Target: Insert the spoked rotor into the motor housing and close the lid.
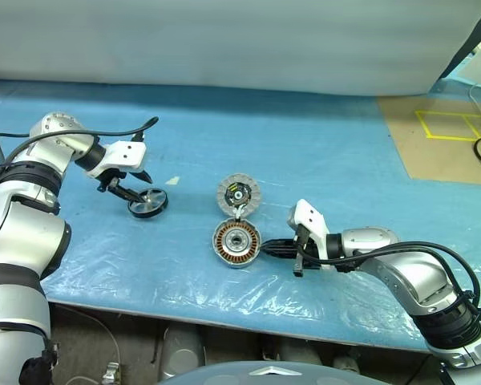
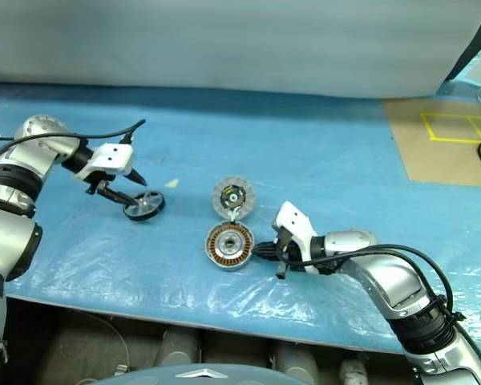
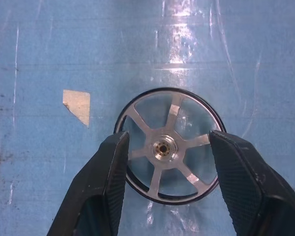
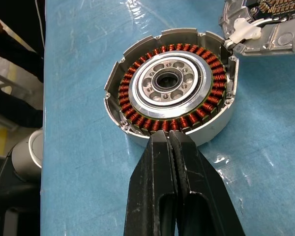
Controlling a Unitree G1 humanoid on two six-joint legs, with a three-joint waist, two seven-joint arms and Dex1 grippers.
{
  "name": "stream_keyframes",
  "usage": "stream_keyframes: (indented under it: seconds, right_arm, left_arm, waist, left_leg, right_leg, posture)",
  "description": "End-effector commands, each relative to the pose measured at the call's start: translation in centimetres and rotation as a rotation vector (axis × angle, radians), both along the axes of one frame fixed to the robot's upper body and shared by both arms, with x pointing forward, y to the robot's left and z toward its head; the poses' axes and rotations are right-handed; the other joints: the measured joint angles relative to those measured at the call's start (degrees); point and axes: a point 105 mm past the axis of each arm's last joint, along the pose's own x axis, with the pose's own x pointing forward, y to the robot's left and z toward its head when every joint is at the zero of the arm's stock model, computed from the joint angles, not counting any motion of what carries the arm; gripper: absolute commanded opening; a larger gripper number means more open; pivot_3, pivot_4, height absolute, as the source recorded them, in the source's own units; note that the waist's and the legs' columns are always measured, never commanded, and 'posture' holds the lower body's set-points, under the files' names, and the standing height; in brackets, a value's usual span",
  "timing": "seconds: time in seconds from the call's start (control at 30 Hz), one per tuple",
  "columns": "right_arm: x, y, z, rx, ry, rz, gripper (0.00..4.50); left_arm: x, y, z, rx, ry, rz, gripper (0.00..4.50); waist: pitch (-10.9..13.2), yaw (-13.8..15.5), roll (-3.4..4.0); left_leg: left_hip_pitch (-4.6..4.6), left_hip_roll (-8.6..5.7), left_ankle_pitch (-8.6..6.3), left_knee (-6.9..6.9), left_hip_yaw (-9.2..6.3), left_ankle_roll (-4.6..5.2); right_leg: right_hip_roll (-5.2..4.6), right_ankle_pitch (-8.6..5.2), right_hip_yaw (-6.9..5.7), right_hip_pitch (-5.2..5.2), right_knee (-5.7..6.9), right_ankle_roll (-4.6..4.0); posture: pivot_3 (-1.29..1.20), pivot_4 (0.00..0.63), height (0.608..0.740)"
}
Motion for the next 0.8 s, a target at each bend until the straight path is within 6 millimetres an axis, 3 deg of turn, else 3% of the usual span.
stream_keyframes:
  seconds: [0.03,0.8]
  right_arm:
    - [-0.2,0.4,0.9,0.019,-0.033,0.019,0.00]
    - [-0.2,0.0,0.7,0.010,-0.035,-0.021,0.00]
  left_arm:
    - [0.1,0.2,0.5,0.024,-0.020,-0.013,2.70]
    - [0.6,-0.5,-2.8,0.083,-0.066,-0.035,2.70]
  waist:
    - [0.0,0.0,0.00]
    - [0.0,0.1,-0.02]
  left_leg:
    - [0.00,0.00,0.00,0.00,0.00,0.00]
    - [0.02,-0.01,0.00,0.01,-0.03,0.00]
  right_leg:
    - [0.00,0.00,0.00,0.00,0.00,0.00]
    - [-0.02,0.00,-0.02,0.04,0.01,0.00]
  posture:
    - [0.00,0.150,0.740]
    - [0.00,0.150,0.740]
